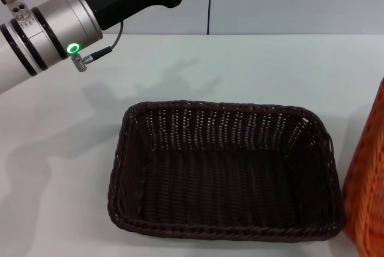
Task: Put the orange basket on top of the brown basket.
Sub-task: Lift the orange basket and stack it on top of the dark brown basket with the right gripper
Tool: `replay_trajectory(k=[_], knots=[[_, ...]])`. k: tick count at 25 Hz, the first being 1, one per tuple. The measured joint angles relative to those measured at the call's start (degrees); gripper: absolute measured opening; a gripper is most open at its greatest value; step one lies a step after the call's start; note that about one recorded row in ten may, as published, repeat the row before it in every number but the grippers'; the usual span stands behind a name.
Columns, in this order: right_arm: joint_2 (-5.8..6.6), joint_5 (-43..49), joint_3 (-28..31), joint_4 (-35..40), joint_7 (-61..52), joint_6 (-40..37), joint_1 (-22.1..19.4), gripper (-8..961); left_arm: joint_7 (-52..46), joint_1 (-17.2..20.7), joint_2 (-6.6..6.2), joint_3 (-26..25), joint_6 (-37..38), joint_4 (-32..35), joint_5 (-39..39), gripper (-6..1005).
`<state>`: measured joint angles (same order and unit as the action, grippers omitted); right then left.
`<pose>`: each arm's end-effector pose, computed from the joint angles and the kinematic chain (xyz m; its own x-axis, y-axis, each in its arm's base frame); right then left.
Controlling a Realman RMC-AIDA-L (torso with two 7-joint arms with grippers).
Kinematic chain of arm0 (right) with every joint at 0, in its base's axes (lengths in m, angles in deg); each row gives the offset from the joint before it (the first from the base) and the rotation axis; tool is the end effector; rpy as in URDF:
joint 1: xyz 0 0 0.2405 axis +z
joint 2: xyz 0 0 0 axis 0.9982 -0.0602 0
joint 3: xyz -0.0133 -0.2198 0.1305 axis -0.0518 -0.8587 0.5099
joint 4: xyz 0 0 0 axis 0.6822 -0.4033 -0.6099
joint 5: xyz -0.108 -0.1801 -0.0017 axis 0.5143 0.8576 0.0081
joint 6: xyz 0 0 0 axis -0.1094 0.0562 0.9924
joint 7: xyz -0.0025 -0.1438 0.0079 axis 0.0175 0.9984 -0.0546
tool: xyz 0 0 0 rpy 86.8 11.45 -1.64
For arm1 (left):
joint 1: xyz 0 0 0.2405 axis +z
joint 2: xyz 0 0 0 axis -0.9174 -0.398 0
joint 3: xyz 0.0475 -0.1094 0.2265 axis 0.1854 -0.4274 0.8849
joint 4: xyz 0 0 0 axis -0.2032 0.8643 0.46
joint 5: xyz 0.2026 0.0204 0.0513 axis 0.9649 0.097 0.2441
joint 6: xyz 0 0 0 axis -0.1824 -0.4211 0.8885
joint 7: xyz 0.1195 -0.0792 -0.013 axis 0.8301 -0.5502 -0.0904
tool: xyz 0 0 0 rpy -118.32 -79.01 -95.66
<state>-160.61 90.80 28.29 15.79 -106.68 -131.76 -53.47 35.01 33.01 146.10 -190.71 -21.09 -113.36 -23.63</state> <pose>0.3065 0.3440 0.2153 0.8948 -0.3653 -0.2567 -0.4464 -0.7235 -0.5265 -0.1456 0.4064 0.0214 0.5931 -0.0162 0.8050 0.4451 -0.8265 -0.3446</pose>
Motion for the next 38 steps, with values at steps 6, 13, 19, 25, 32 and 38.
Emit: replay_trajectory(k=[6, 13, 19, 25, 32, 38], knots=[[0.16, -7.44, 3.39, 0.08, -2.25, 1.29, -1.12, 191, 0.0, -0.03, -0.04, -0.47, -0.14, 0.1, 0.01, 862], [-0.65, -15.94, 4.47, -0.59, -4.1, 4.47, -1.72, 191, 0.0, -0.02, -0.09, -0.62, -0.06, 0.2, 0.02, 862], [-1.06, -22.74, 4.66, -0.92, -6.02, 5.72, -1.74, 191, -0.01, 0.03, -0.19, -1.5, -0.08, 0.42, 0.05, 862], [-1.6, -30.55, 4.35, -1.93, -8.35, 7.19, -1.8, 191, 0.0, 0.03, -0.22, -2.88, 0.01, 0.69, 0.16, 862], [-6.45, -35.21, 4.12, -2.54, -8.73, 6.79, -0.59, 192, 1.16, 0.03, -0.22, -7.59, -0.15, 0.71, 0.3, 862], [-14.01, -38.94, 3.49, -2.4, -9.4, 7.4, 0.05, 192, 3.64, -0.45, -0.31, -17.39, 0.3, 1.79, 0.17, 862]])
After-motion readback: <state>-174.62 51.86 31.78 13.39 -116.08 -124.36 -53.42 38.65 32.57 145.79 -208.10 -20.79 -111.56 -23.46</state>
